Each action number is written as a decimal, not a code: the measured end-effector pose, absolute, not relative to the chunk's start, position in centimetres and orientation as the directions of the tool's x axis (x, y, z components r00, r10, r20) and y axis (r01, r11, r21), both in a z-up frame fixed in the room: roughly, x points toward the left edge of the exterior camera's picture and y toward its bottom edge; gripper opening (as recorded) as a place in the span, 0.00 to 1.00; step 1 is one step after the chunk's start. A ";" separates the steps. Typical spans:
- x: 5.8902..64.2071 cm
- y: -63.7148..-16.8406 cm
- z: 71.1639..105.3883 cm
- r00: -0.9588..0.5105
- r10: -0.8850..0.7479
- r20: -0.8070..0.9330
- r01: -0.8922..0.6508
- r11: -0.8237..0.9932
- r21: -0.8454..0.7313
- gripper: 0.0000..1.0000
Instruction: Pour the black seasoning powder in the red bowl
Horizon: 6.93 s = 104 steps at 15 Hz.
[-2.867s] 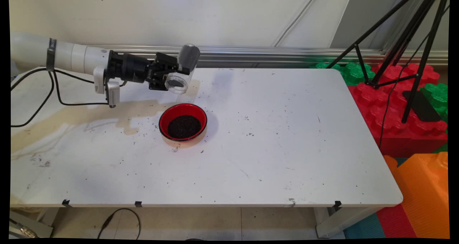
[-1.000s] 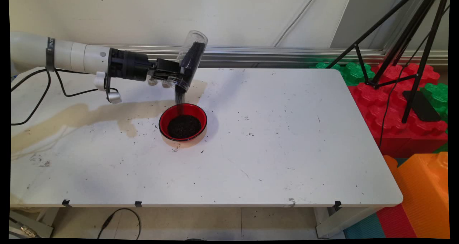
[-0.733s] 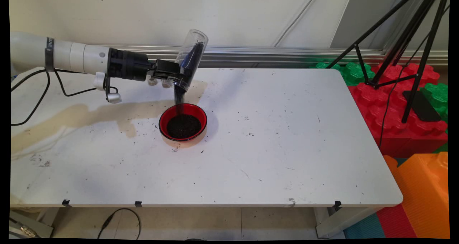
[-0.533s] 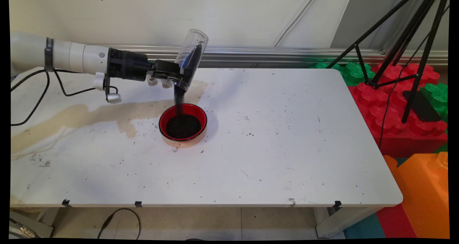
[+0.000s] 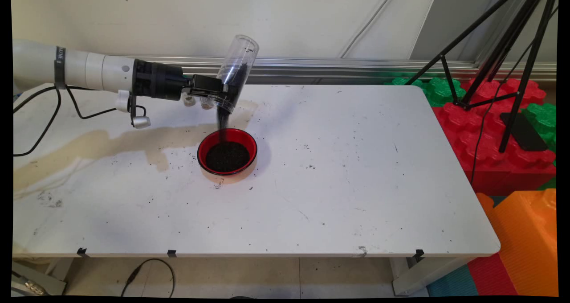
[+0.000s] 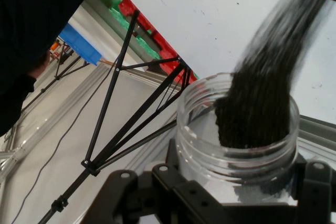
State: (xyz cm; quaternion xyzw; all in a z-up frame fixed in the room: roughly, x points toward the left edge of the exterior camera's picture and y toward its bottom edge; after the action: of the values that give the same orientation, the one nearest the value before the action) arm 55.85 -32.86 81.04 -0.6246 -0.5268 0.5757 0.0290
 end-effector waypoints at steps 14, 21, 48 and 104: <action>55.8 -32.8 81.1 -0.204 0.676 -0.708 0.630 -0.462 -0.624 0.00; 55.8 -32.7 81.2 -0.194 0.665 -0.721 0.632 -0.477 -0.610 0.00; 55.5 -32.0 81.5 -0.114 0.597 -0.794 0.628 -0.576 -0.523 0.00; 55.5 -30.4 81.4 0.057 0.381 -0.923 0.599 -0.753 -0.274 0.00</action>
State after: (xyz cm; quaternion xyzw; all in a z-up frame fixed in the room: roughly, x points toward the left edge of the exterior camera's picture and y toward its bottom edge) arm 55.53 -30.43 81.44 -0.7212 -0.3395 0.5969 -0.0912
